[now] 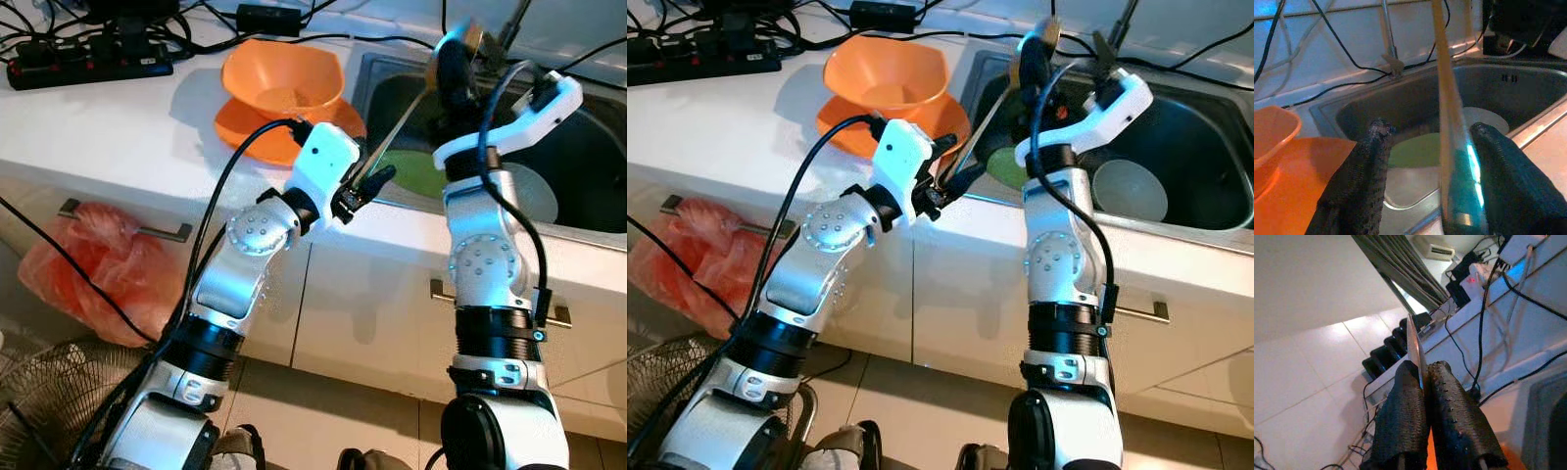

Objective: Kitchen organization

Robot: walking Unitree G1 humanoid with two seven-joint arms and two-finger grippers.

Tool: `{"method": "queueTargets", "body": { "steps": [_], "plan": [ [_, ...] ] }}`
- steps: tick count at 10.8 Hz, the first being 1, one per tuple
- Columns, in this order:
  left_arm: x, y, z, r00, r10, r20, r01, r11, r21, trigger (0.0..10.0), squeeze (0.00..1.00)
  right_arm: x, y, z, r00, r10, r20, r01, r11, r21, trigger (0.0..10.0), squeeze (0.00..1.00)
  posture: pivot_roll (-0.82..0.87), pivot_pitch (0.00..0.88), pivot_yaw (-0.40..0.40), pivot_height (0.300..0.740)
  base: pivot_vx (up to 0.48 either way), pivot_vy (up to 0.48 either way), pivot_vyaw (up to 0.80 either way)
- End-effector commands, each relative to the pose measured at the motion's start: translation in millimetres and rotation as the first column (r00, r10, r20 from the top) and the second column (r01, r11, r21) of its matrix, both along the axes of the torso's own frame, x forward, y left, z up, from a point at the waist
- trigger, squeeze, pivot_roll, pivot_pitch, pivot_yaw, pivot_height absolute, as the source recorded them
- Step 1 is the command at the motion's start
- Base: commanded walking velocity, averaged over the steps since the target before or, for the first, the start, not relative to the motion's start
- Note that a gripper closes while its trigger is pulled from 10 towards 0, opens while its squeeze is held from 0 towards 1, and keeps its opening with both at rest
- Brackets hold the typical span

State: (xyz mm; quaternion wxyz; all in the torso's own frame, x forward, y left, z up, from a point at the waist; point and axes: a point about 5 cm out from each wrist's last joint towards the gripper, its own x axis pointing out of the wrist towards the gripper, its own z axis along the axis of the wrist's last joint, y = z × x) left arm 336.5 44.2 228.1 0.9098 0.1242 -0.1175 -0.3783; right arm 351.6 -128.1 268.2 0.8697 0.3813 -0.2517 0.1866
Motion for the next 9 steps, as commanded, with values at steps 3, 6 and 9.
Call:
{"method": "queueTargets", "body": {
  "steps": [3,6,9],
  "plan": [
    [1.5,3.2,5,0.999,0.004,0.033,-0.007,0.997,0.080,10.0,0.00,-7.0,-8.9,3,1.000,0.006,0.013,-0.006,1.000,0.001,10.0,0.00,0.07,0.123,-0.068,0.740,0.000,0.000,0.00],
    [7.1,13.2,12,0.995,0.066,0.075,-0.075,0.989,0.128,10.0,0.00,-10.0,-11.8,2,1.000,0.014,0.007,-0.014,1.000,0.000,10.0,0.00,0.07,0.125,-0.069,0.740,0.000,0.000,0.00],
    [12.7,21.6,20,0.988,0.119,0.100,-0.133,0.981,0.142,10.0,0.00,-13.0,-13.7,2,1.000,0.023,0.004,-0.023,1.000,0.012,10.0,0.00,0.07,0.125,-0.069,0.740,0.000,0.000,0.00]
  ]
}}
